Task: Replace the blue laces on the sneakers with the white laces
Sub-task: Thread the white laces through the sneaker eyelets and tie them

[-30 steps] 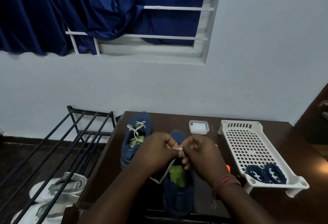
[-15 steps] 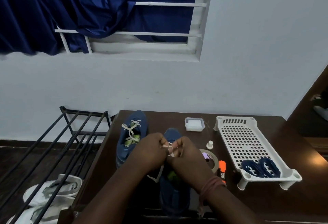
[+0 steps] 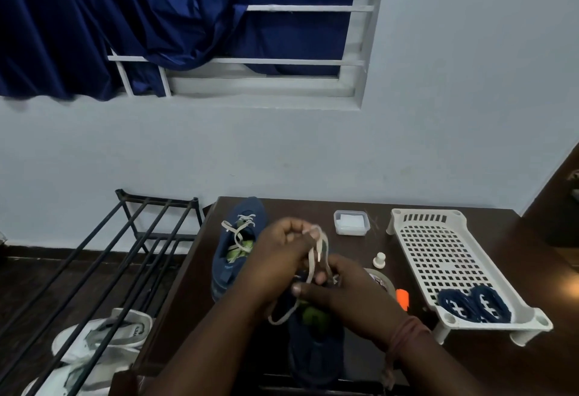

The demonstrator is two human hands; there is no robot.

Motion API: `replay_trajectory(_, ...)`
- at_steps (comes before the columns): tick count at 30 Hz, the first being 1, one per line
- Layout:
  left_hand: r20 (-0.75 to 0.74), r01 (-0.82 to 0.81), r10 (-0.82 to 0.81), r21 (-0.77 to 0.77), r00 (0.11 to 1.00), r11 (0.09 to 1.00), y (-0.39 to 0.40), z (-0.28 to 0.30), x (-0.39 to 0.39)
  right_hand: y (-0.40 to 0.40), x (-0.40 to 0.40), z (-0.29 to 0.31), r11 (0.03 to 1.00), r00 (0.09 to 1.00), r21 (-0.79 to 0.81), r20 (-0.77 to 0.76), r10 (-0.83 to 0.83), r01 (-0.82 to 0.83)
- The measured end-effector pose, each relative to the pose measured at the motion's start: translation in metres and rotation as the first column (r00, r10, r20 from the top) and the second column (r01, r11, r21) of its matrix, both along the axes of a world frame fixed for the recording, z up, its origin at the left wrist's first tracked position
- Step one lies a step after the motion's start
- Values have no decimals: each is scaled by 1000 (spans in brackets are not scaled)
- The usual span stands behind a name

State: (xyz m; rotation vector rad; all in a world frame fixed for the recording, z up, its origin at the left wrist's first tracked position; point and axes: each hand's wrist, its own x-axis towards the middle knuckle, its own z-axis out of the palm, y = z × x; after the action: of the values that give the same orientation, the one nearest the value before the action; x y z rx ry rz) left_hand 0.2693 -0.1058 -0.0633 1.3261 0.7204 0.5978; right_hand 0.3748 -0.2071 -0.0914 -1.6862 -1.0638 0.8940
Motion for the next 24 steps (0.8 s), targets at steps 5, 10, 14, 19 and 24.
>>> replay_trajectory(5, 362, 19, 65, -225, 930, 974, 7, 19, 5, 14, -14, -2, 996, 1000, 90, -10, -10, 11)
replay_trajectory(10, 670, 186, 203, -461, 714, 868, 36, 31, -8, 15, -25, -8, 990, 989, 5, 37, 144, -144)
replay_trajectory(14, 697, 180, 462, -638, 549, 749, 57, 35, -24, 14, -21, -10, 989, 960, -73, 239, 145, -131)
replay_trajectory(19, 490, 58, 665, -826, 563, 560, 76, 19, -31, 16, -1, -1, 995, 977, -84, -210, 27, -46)
replay_trajectory(24, 227, -146, 549, -821, 804, 552, 66, 6, -22, 16, 26, 3, 990, 880, -97, -454, -138, 106)
